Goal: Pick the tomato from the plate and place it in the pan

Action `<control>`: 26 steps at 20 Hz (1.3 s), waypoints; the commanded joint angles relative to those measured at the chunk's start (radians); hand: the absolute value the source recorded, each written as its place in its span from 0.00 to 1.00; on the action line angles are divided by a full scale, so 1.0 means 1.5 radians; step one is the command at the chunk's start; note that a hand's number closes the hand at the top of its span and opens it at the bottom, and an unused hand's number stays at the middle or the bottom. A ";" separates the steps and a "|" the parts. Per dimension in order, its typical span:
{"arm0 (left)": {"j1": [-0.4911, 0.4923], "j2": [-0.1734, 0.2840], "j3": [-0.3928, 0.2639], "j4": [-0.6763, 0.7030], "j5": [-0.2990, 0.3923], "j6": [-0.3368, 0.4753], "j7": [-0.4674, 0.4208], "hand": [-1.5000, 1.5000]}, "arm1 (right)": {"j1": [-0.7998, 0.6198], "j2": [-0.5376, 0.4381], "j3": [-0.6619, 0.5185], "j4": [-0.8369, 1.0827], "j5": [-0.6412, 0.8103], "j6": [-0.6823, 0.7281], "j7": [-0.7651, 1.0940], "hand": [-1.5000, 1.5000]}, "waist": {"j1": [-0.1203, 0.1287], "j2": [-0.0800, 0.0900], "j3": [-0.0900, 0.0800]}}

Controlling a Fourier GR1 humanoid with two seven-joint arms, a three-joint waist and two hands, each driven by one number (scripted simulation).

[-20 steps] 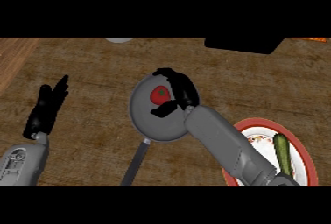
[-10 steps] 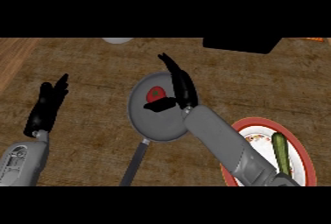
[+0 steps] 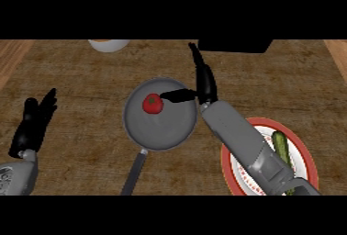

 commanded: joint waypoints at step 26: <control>0.049 -0.008 0.038 0.007 -0.012 -0.006 -0.033 0.50 | 0.280 -0.443 -0.234 -0.263 -0.034 0.469 -0.038 0.00 | -0.044 -0.010 -0.001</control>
